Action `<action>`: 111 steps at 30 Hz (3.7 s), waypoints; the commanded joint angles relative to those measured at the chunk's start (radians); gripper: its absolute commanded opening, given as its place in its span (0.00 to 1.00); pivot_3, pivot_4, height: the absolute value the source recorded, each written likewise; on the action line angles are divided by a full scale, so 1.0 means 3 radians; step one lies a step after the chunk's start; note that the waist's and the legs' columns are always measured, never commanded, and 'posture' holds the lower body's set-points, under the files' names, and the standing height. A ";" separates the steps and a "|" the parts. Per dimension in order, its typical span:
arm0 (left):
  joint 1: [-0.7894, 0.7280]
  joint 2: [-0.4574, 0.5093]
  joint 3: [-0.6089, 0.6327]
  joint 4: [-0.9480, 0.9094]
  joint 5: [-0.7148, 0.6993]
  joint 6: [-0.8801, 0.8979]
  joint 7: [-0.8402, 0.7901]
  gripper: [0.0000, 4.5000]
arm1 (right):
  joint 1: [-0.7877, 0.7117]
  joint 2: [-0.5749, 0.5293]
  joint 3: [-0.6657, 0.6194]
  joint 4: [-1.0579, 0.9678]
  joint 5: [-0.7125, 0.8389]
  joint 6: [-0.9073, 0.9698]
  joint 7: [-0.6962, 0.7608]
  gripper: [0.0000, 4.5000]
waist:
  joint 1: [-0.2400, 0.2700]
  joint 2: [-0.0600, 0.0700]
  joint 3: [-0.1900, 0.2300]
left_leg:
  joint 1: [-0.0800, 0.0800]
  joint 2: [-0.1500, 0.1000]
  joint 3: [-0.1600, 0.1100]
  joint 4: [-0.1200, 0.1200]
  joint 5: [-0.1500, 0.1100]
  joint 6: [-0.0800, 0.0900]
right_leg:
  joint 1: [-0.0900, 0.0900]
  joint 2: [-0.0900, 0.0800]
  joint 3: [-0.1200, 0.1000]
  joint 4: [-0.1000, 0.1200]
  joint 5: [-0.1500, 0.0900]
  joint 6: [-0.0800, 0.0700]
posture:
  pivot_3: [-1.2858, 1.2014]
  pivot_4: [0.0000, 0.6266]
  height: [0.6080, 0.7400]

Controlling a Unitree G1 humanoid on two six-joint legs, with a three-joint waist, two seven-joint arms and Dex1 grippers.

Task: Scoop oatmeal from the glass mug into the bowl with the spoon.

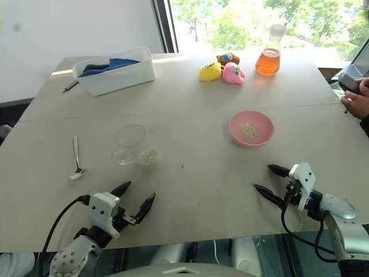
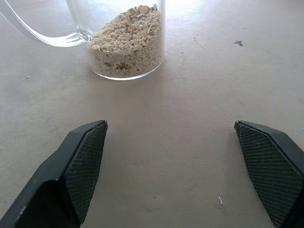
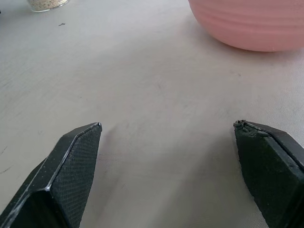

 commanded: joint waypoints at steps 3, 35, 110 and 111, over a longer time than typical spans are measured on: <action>0.0001 0.0004 0.0052 0.0112 0.0011 -0.0032 0.0004 0.99 | -0.0039 -0.0006 -0.0007 0.0040 0.0024 -0.0050 0.0060 1.00 | 0.0000 0.0000 0.0000 | 0.0000 0.0000 0.0000 0.0000 0.0000 0.0000 | 0.0000 0.0000 0.0000 0.0000 0.0000 0.0000 | 0.52 0.24 1.00; 0.0088 -0.0138 0.0881 -0.0401 -0.0513 0.0030 0.0313 0.99 | -0.0409 -0.0194 0.0294 -0.1166 0.0658 0.0851 0.0235 1.00 | 0.0006 -0.0006 0.0013 | -0.0012 0.0002 -0.0001 0.0000 0.0000 0.0000 | -0.0011 -0.0005 0.0001 0.0001 0.0000 0.0000 | 0.52 0.24 1.00; -0.1457 0.0595 0.2111 -0.0025 -0.1026 0.1406 0.0428 0.02 | -0.1317 0.0034 0.0684 -0.1422 0.0636 0.1184 -0.0158 1.00 | -0.0050 -0.0021 0.0004 | -0.0011 -0.0004 -0.0011 -0.0016 0.0015 -0.0027 | -0.0027 -0.0008 0.0012 0.0007 0.0001 -0.0001 | 0.52 0.24 1.00; -0.1536 0.0680 0.2064 -0.0042 -0.1030 0.1392 0.0381 0.02 | -0.1362 0.0050 0.0674 -0.1394 0.0641 0.1212 -0.0188 1.00 | -0.0047 -0.0023 0.0006 | -0.0011 -0.0005 -0.0011 -0.0016 0.0015 -0.0027 | -0.0027 -0.0007 0.0012 0.0007 0.0001 -0.0001 | 0.52 0.24 1.00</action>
